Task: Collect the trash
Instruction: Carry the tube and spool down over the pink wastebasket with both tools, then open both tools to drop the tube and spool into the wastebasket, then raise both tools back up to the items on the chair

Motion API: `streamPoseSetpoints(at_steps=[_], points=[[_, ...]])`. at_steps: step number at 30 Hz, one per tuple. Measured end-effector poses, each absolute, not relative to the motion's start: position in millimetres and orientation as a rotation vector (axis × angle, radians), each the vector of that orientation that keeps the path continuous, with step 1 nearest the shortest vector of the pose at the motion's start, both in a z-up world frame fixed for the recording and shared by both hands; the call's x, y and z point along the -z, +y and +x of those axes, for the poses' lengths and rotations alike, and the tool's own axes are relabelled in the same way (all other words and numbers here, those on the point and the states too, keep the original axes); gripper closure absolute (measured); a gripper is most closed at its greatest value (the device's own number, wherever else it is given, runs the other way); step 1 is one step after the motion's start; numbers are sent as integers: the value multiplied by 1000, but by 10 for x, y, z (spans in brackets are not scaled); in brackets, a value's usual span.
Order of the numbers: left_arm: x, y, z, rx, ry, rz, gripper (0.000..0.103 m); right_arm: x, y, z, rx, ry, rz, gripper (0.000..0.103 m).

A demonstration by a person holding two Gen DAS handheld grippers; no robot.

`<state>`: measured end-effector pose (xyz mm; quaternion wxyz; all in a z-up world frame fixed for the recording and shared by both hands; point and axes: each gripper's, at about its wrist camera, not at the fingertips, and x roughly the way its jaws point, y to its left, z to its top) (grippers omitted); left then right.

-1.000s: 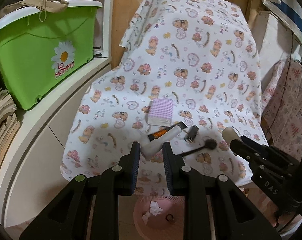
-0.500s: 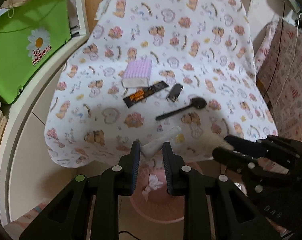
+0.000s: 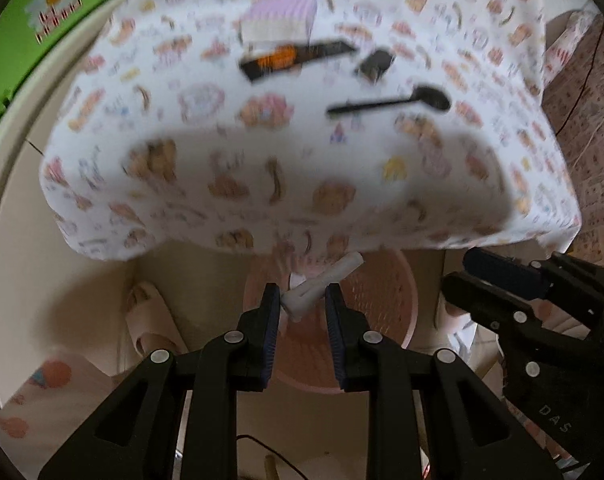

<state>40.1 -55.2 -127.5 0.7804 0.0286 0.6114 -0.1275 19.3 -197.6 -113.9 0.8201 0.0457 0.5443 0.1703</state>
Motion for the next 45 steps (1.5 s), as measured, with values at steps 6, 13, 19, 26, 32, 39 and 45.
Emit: streamPoseSetpoints(at_steps=[6, 13, 19, 26, 32, 39, 45], points=[[1662, -550, 426, 254, 1440, 40, 80, 1529, -1945, 203, -343, 1270, 83, 78], [2098, -506, 476, 190, 1570, 31, 67, 1994, -1998, 290, -282, 1397, 106, 78], [2156, -443, 462, 163, 1591, 2, 39, 2099, -2073, 276, -248, 1429, 109, 54], [1860, -352, 502, 155, 1497, -64, 21, 1799, -2123, 231, -216, 1325, 90, 47], [1539, -297, 429, 198, 1392, -63, 6, 1332, -2198, 139, -173, 1150, 58, 47], [1408, -283, 459, 210, 1338, -64, 11, 998, -2257, 61, -127, 999, 35, 48], [1057, -456, 306, 276, 1163, -9, 10, 802, -2229, -6, -133, 898, 17, 50]])
